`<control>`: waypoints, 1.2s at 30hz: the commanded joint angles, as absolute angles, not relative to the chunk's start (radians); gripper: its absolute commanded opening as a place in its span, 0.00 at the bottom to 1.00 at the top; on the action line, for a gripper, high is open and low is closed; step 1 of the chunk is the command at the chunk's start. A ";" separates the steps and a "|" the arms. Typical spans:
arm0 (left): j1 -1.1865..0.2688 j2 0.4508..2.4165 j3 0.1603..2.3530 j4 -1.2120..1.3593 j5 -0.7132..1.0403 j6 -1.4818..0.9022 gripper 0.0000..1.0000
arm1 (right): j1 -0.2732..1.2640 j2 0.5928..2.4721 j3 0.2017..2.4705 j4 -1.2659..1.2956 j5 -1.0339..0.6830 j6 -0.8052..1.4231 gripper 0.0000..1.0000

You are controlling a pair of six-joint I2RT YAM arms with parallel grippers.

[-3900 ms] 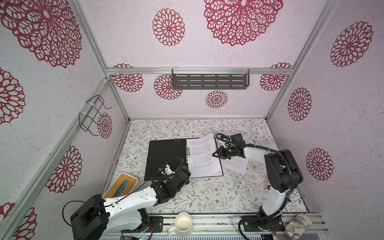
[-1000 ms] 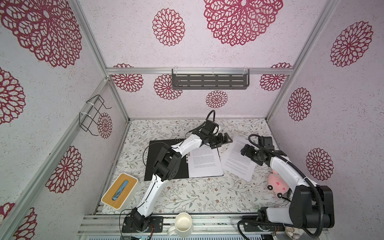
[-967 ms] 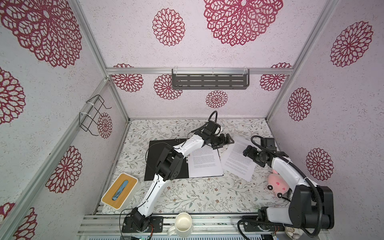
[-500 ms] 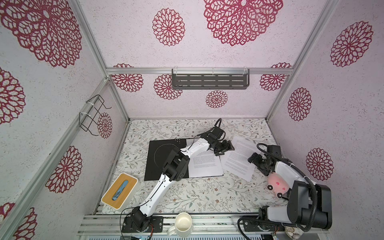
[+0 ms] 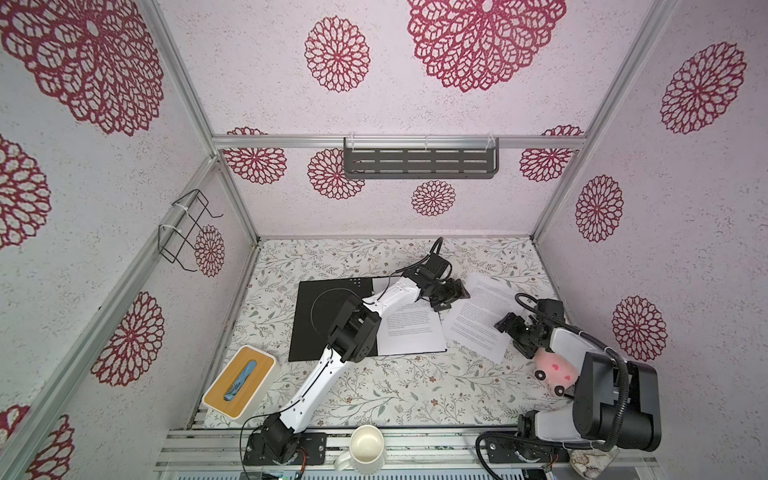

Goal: Put the files into the folder

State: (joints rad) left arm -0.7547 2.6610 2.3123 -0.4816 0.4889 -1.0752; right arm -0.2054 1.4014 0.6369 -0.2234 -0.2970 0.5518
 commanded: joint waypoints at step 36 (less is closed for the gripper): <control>-0.816 2.564 2.071 -0.224 0.457 -1.238 0.82 | -0.212 1.439 0.520 -0.054 -0.568 0.694 0.56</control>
